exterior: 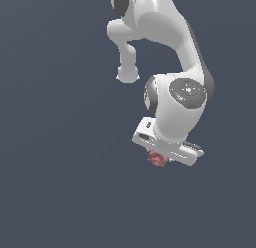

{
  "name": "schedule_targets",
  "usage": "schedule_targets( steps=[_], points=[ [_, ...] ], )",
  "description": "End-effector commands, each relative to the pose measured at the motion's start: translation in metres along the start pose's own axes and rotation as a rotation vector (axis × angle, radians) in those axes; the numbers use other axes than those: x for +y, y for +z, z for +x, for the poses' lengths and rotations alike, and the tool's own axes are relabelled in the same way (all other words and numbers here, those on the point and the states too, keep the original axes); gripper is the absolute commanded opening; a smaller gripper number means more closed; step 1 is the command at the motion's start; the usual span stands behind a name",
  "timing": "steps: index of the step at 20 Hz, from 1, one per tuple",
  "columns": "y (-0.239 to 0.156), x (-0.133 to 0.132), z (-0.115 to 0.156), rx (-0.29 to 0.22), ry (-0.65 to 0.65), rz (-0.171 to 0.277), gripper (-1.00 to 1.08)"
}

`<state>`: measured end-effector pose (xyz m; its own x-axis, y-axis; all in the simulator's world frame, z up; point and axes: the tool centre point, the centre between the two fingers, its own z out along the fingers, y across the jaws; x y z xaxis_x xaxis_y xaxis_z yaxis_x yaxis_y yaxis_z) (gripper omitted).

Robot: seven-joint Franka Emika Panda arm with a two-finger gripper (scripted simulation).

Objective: Pick up the object and move it to a goal position.

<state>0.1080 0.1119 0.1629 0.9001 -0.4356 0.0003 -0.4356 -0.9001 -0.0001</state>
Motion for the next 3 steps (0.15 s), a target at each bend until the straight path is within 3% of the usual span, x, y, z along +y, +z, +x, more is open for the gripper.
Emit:
schedule_targets(
  steps=[1,3],
  points=[
    [-0.002,-0.0024,0.0008,0.0,0.001,0.0,-1.0],
    [-0.0024,-0.0029,0.001,0.0,0.001,0.0,-1.0]
  ],
)
